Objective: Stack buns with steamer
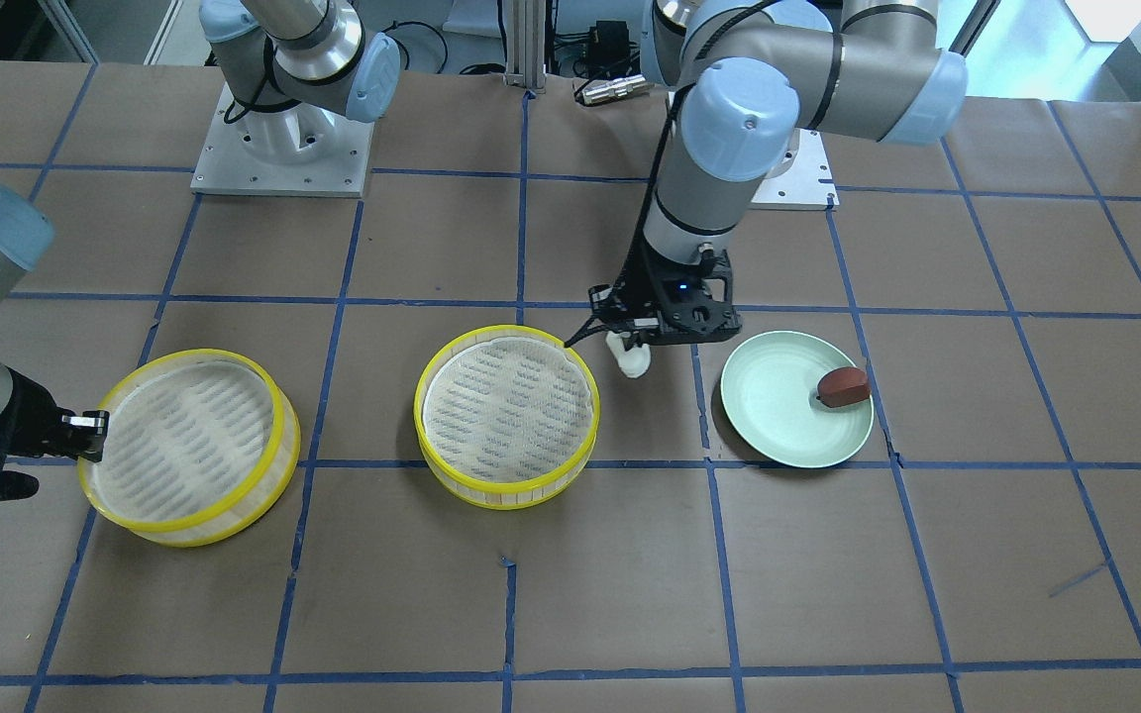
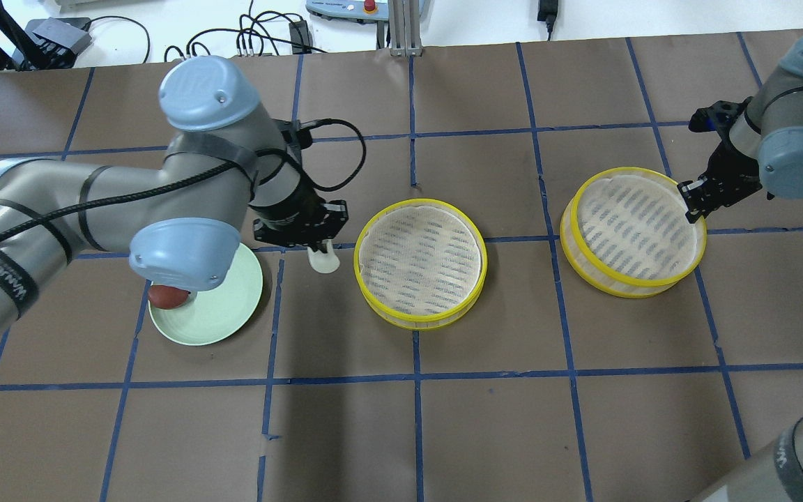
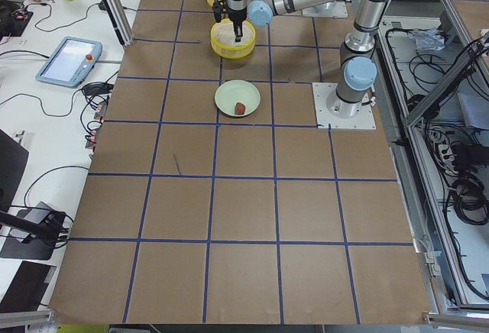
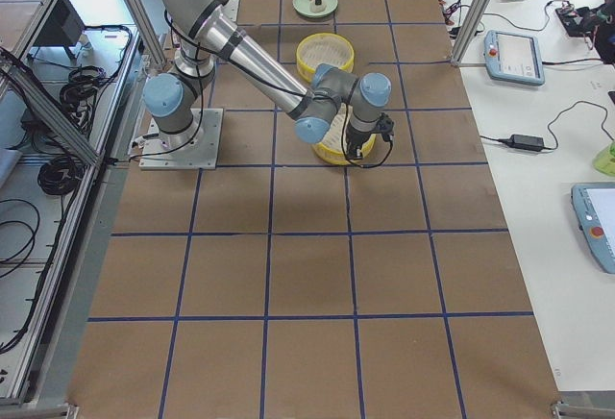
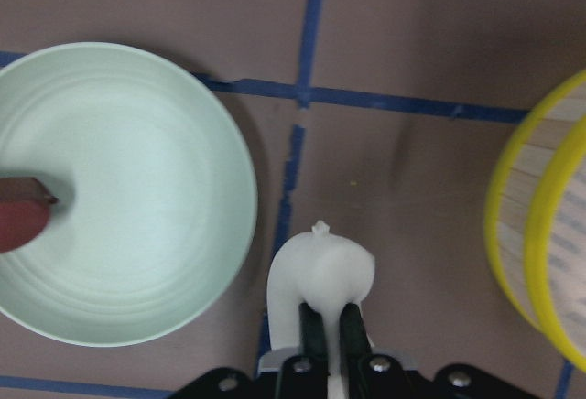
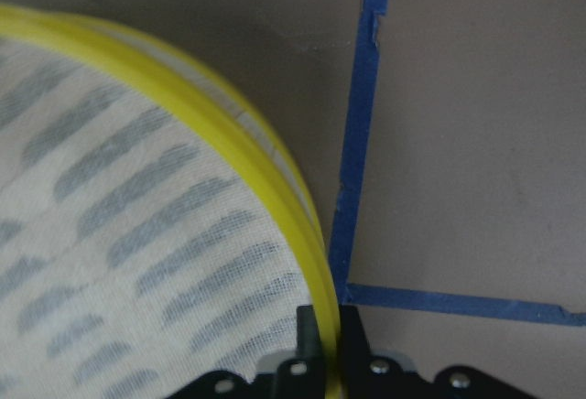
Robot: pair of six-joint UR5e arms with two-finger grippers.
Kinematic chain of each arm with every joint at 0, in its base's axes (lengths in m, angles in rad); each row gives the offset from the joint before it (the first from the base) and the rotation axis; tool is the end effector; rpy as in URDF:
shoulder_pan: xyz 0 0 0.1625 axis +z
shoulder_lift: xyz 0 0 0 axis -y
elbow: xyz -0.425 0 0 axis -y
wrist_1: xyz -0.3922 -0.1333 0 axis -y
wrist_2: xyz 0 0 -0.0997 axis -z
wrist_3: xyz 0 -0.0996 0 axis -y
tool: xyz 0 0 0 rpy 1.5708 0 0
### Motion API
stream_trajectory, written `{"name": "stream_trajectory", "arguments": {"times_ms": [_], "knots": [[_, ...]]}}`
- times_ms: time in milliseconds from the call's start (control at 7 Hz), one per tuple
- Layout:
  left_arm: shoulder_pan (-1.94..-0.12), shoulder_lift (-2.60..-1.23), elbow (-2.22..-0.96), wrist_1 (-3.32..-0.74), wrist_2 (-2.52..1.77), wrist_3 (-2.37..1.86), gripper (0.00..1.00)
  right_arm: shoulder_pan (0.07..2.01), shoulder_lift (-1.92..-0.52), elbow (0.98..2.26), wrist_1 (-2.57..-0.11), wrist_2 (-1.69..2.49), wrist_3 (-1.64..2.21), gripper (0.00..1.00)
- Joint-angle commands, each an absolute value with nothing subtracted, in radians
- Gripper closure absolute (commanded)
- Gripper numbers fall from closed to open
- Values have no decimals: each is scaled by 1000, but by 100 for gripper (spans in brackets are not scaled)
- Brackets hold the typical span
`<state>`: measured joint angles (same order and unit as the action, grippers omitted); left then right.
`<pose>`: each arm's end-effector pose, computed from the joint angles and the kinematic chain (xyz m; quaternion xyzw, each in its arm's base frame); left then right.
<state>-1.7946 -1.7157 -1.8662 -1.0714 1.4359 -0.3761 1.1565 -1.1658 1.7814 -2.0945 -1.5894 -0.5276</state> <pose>-0.2588 -0.4760 0.3232 0.0739 -0.9946 0.0083 0.0731 -0.1123 -0.5818 0.2183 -0.0570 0.9973 0.0451 0.0126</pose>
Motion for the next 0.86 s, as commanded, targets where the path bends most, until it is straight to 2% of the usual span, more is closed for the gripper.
{"name": "stream_trajectory", "arguments": {"times_ms": [0,143,286,714], "knots": [[-1919,-1874,-1845,-785,1364,-527,97,1157,-1181,1752,-2085,-1591,-523,93],[-1936,-1911,-1845,-767,1371,-550,7,1157,-1190,1711,-2062,-1589,-519,93],[-1936,-1905,-1845,-764,1379,-548,0,1170,-1192,1695,-2024,-1588,-511,92],[-1936,-1876,-1853,-764,1585,-408,2,1375,-1267,1700,-1965,-1539,-243,92]]}}
